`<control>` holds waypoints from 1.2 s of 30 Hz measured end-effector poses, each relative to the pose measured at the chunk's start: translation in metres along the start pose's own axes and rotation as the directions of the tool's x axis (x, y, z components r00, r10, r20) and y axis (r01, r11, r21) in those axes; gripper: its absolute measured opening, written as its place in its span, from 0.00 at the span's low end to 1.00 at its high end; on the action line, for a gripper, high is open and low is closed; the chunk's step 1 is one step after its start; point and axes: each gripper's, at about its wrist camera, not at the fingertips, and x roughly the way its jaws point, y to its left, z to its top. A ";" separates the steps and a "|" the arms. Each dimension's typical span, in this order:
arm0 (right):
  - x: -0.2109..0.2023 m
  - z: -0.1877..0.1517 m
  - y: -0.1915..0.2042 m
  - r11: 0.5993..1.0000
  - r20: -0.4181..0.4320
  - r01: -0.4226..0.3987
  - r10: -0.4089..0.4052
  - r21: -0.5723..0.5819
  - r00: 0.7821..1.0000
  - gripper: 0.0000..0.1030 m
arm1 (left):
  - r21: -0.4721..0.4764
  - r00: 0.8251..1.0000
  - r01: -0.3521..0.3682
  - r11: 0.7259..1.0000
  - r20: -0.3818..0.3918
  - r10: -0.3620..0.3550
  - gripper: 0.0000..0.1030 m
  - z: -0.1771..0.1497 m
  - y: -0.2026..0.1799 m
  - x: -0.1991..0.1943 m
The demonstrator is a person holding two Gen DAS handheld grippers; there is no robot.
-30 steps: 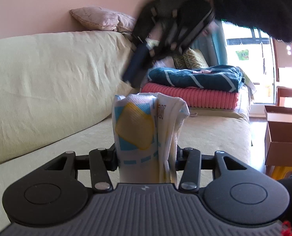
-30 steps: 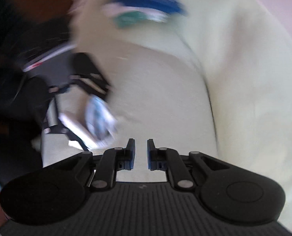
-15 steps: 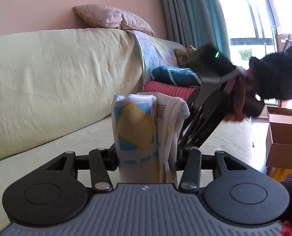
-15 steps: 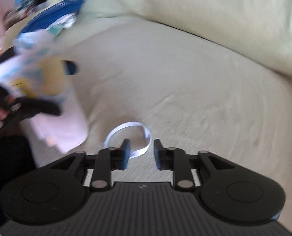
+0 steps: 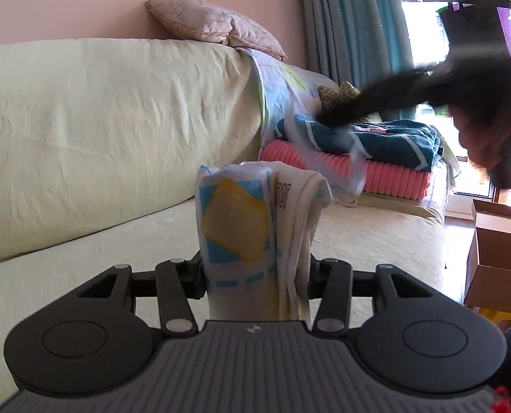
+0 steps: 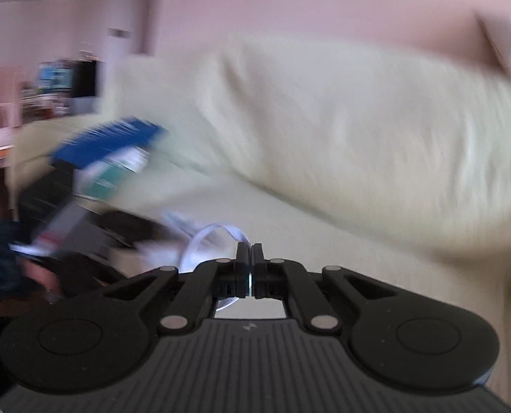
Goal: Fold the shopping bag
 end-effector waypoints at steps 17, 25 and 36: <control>0.047 0.009 0.041 0.871 -0.074 0.026 -0.071 -0.490 0.995 0.00 | -0.015 0.999 0.017 1.000 0.032 -0.017 0.51 -0.007 0.001 -0.002; 0.058 0.012 0.020 0.875 -0.133 -0.074 0.011 -0.479 0.991 0.00 | -0.013 0.999 0.021 1.000 0.045 -0.021 0.51 -0.009 0.001 -0.004; 0.061 0.019 0.001 0.862 -0.175 -0.151 0.074 -0.484 0.982 0.00 | 0.011 0.998 0.023 1.000 0.054 -0.023 0.51 -0.009 -0.003 0.001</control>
